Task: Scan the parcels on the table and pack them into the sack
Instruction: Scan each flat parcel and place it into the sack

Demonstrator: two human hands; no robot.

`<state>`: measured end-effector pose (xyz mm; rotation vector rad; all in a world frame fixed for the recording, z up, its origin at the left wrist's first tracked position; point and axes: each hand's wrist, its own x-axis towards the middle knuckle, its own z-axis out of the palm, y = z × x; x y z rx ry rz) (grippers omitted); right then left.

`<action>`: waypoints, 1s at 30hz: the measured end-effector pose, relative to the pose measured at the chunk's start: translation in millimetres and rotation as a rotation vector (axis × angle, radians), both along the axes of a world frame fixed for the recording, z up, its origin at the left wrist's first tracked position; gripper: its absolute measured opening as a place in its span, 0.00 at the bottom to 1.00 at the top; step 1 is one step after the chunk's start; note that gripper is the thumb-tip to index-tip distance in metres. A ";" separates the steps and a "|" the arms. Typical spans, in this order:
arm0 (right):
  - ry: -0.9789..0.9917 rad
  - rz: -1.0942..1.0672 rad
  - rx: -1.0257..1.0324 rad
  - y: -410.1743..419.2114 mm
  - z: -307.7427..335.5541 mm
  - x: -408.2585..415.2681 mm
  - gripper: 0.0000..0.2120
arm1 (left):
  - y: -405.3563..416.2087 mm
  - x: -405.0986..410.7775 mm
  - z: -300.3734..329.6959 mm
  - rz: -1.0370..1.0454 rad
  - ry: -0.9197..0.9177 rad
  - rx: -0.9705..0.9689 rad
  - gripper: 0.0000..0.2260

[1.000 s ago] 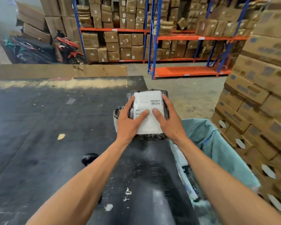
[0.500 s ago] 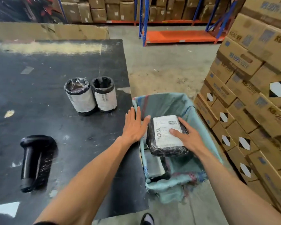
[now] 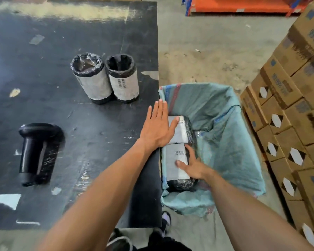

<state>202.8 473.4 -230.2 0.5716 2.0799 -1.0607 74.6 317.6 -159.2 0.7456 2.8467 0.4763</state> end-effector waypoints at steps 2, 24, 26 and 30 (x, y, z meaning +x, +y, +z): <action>-0.094 0.082 0.099 -3.3 -7.3 0.2 0.45 | 0.1 -0.7 -1.1 -0.004 0.007 -0.006 0.35; -0.075 0.820 0.580 -42.4 -12.1 -16.4 0.41 | 1.2 -3.8 -11.7 0.001 0.053 -0.031 0.34; -0.088 0.807 0.556 -41.4 -11.8 -17.5 0.42 | 1.2 -3.2 -10.2 -0.001 0.044 -0.023 0.34; -0.058 0.728 0.476 -38.9 -8.6 -19.2 0.38 | 1.3 -2.0 -7.5 -0.002 0.027 -0.011 0.34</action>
